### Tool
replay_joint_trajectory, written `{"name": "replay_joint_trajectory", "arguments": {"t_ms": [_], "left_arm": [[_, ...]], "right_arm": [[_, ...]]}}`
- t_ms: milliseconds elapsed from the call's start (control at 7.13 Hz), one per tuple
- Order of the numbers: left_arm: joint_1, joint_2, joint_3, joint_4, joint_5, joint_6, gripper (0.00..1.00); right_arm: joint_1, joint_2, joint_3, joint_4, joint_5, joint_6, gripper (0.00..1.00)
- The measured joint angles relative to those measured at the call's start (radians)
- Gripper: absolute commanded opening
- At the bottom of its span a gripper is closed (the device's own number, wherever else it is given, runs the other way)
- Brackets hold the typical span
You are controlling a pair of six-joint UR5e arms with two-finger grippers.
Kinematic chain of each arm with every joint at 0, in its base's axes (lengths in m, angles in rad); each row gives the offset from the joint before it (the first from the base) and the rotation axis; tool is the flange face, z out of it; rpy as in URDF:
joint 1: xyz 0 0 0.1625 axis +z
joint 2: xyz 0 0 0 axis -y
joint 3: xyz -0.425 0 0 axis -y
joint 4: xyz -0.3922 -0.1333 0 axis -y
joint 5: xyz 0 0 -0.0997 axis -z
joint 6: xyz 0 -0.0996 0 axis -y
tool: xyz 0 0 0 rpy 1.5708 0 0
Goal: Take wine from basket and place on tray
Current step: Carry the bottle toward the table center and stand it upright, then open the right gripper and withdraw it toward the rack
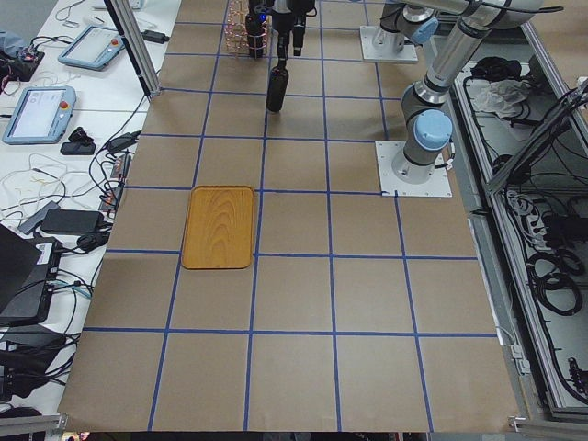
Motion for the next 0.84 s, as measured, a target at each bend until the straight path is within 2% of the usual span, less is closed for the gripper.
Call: {"name": "replay_joint_trajectory", "arguments": {"t_ms": [140,280,841], "left_arm": [[0.000,0.000,0.000,0.000,0.000,0.000,1.00],[0.000,0.001,-0.001,0.001,0.000,0.000,1.00],[-0.001,0.001,-0.001,0.002,-0.001,-0.001,1.00]], "right_arm": [[0.000,0.004,0.004,-0.001,0.000,0.002,0.61],[0.000,0.004,0.004,0.000,0.000,0.008,0.73],[-0.028,-0.038,-0.010,0.003,-0.001,0.019,0.80]]}}
